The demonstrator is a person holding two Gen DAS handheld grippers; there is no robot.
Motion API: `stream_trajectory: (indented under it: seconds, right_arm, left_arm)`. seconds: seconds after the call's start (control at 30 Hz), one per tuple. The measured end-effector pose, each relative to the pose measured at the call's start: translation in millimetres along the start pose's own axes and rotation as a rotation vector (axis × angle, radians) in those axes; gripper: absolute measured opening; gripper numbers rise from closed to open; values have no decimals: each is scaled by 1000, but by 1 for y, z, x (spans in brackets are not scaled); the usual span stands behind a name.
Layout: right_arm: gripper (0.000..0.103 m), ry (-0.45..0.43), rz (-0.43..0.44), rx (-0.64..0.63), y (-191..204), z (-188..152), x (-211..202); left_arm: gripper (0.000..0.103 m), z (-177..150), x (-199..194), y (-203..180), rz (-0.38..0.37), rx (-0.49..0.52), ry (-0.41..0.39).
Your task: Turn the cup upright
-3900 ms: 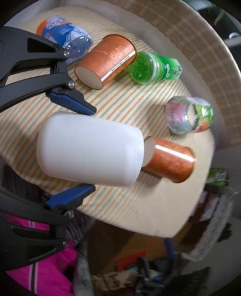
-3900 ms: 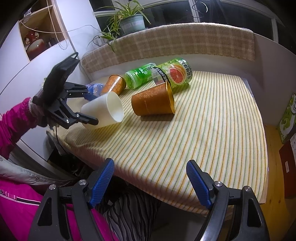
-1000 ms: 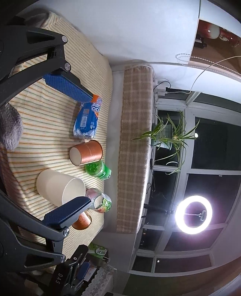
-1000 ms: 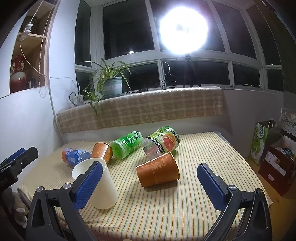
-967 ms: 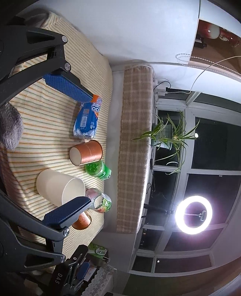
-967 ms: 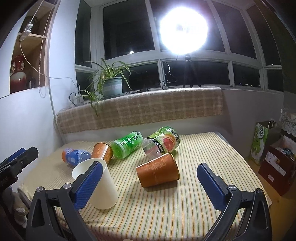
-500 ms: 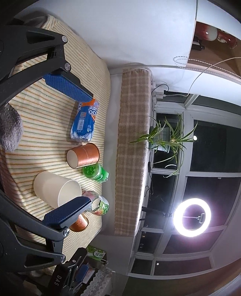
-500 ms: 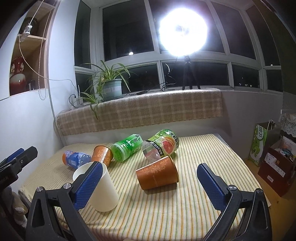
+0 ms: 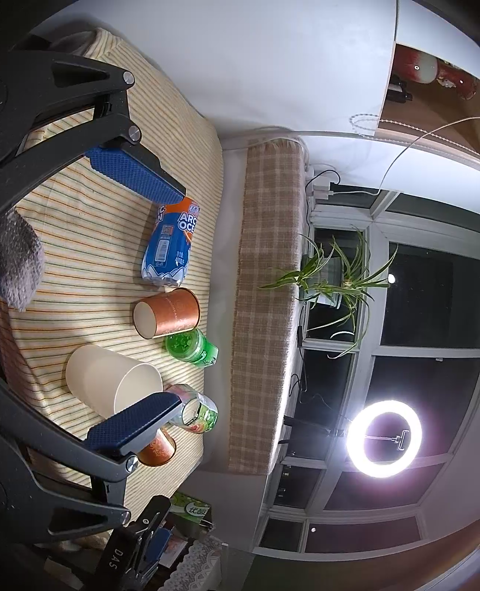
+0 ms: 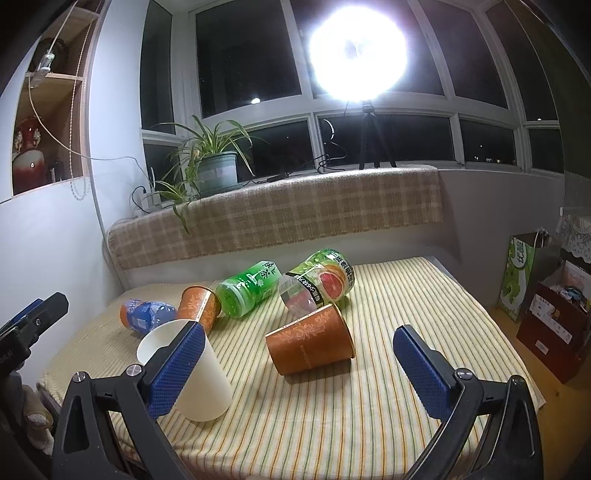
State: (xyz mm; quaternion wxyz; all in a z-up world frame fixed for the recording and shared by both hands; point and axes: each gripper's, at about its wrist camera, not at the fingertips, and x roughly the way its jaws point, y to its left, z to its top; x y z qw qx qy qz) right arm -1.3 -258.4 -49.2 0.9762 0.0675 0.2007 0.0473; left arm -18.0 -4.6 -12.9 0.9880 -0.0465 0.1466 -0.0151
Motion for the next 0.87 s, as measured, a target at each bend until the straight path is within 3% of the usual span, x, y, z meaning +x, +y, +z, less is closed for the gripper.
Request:
stream_trajectory:
  seconds: [0.87]
  right_arm:
    - [103,16,5,13,-2,-4,6]
  left_arm:
    - [103,-4,3,4,4,-5,2]
